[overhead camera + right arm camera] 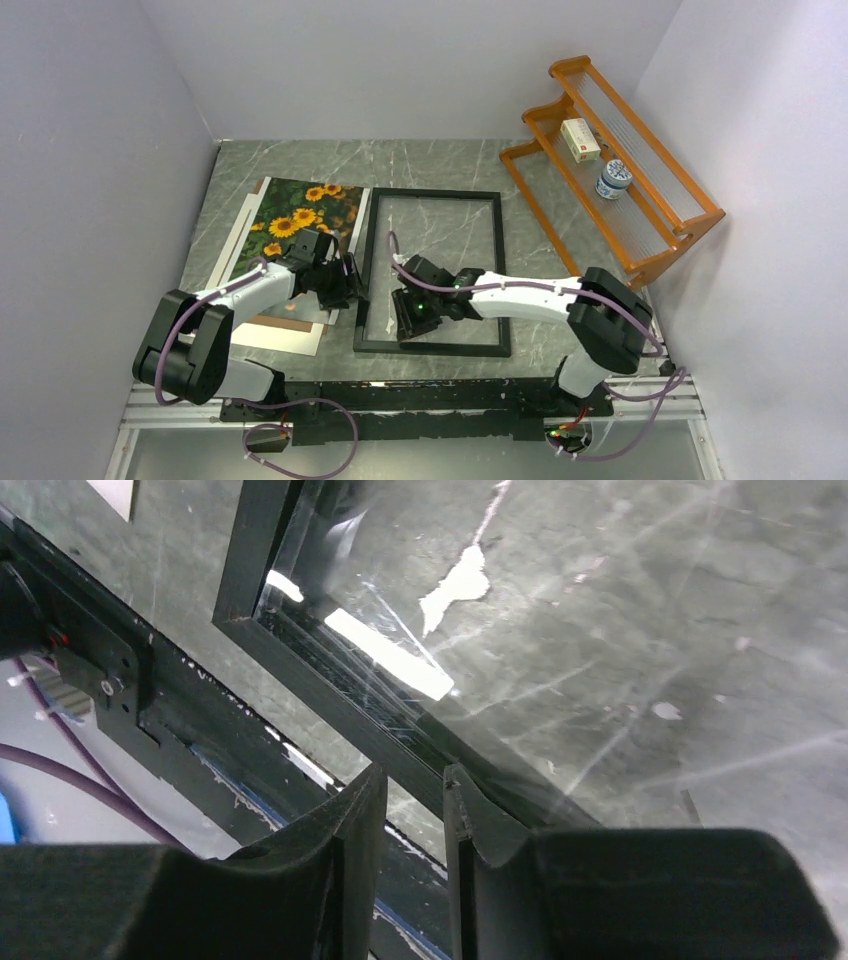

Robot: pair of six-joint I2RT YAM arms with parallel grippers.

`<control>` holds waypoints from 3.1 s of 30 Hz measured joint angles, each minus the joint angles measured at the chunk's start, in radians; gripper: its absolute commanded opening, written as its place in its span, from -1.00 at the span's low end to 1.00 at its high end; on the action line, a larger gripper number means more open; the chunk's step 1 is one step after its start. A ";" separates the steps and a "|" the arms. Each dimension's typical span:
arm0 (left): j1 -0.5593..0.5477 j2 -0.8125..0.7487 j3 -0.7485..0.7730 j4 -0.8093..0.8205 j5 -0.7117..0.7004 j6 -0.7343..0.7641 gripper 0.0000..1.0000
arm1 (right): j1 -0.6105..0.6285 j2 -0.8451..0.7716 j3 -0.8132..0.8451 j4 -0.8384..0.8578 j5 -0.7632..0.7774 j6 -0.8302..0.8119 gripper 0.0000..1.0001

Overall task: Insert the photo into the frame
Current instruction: Place the photo frame item in the photo frame.

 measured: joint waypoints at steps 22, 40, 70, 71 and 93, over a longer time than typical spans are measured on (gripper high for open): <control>0.000 0.001 -0.015 0.041 0.027 -0.008 0.28 | 0.063 0.146 0.102 0.000 0.075 -0.047 -0.30; 0.000 0.001 -0.015 0.045 0.033 -0.007 0.32 | -0.024 -0.126 -0.016 -0.053 0.270 0.020 -0.24; 0.000 0.009 -0.015 0.057 0.043 -0.008 0.33 | -0.039 -0.151 -0.156 -0.128 0.275 0.056 -0.26; 0.000 0.009 -0.015 0.058 0.043 -0.008 0.33 | -0.039 -0.165 -0.156 -0.134 0.280 0.056 -0.24; -0.002 0.009 -0.015 0.064 0.045 -0.009 0.36 | -0.181 -0.336 -0.230 -0.182 0.197 0.055 -0.42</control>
